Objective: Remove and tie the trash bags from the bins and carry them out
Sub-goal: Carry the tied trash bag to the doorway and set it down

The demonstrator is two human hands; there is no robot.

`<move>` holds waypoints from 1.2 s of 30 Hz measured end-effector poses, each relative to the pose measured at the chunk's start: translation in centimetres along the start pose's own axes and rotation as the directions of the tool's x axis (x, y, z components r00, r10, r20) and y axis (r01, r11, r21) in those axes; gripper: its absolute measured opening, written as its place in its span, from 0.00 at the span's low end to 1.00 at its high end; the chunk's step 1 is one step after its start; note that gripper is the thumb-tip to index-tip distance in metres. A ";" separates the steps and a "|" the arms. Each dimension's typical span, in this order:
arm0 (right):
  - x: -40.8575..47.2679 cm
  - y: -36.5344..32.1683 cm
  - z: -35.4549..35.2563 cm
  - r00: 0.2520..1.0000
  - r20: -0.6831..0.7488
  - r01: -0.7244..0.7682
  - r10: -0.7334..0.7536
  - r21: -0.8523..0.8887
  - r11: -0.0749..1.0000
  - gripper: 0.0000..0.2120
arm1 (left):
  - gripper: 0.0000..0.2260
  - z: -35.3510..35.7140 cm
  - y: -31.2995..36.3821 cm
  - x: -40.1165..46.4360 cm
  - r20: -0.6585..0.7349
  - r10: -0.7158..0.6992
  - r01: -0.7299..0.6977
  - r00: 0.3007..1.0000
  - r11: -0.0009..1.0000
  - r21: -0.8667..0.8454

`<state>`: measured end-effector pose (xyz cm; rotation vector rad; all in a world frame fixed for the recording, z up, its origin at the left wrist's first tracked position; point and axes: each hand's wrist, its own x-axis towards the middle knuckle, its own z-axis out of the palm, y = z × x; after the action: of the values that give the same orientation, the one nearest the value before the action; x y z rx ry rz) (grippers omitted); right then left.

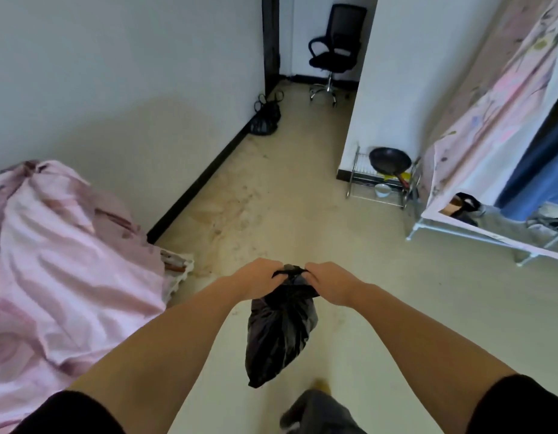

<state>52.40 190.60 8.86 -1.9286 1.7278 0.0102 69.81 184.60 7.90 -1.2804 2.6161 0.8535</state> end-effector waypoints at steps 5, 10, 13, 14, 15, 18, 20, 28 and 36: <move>12.1 4.2 -6.1 0.999 0.022 0.038 -0.038 -0.019 0.999 0.11 | 0.11 -5.2 -4.2 11.9 -0.028 -0.049 0.049 0.998 0.999 0.005; 23.0 9.3 -13.4 0.996 0.064 0.065 -0.062 -0.048 0.997 0.14 | 0.11 -11.2 -6.2 23.4 -0.024 -0.089 0.088 0.996 0.995 -0.039; 28.9 11.5 -17.7 0.994 0.067 0.089 -0.086 -0.049 0.995 0.15 | 0.11 -14.8 -7.3 29.2 -0.043 -0.103 0.100 0.994 0.992 -0.076; 30.9 12.0 -19.0 0.993 0.068 0.104 -0.100 -0.056 0.993 0.15 | 0.11 -16.0 -7.9 31.0 -0.044 -0.109 0.105 0.993 0.991 -0.088; 32.9 12.4 -20.2 0.991 0.071 0.117 -0.112 -0.066 0.991 0.16 | 0.11 -17.1 -8.6 32.8 -0.043 -0.117 0.113 0.992 0.989 -0.093; 39.1 13.7 -23.7 0.990 0.072 0.128 -0.121 -0.101 0.987 0.13 | 0.12 -20.4 -11.1 38.7 -0.061 -0.137 0.132 0.989 0.988 -0.080; 43.6 15.0 -25.8 0.992 0.048 0.125 -0.120 -0.118 0.985 0.12 | 0.12 -22.7 -12.9 43.1 -0.066 -0.133 0.128 0.989 0.990 -0.064; 62.1 18.3 -35.6 0.998 -0.020 0.059 -0.062 -0.096 0.994 0.11 | 0.12 -34.7 -20.8 60.4 -0.089 -0.048 0.047 0.995 0.999 -0.015; 78.4 21.8 -43.1 0.999 -0.033 0.043 -0.044 -0.038 0.998 0.15 | 0.10 -44.1 -27.2 74.5 -0.065 -0.016 0.016 0.998 1.000 -0.002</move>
<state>31.19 101.01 9.22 -2.0038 1.7187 -0.0056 49.10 96.27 8.38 -1.3497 2.6514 0.8249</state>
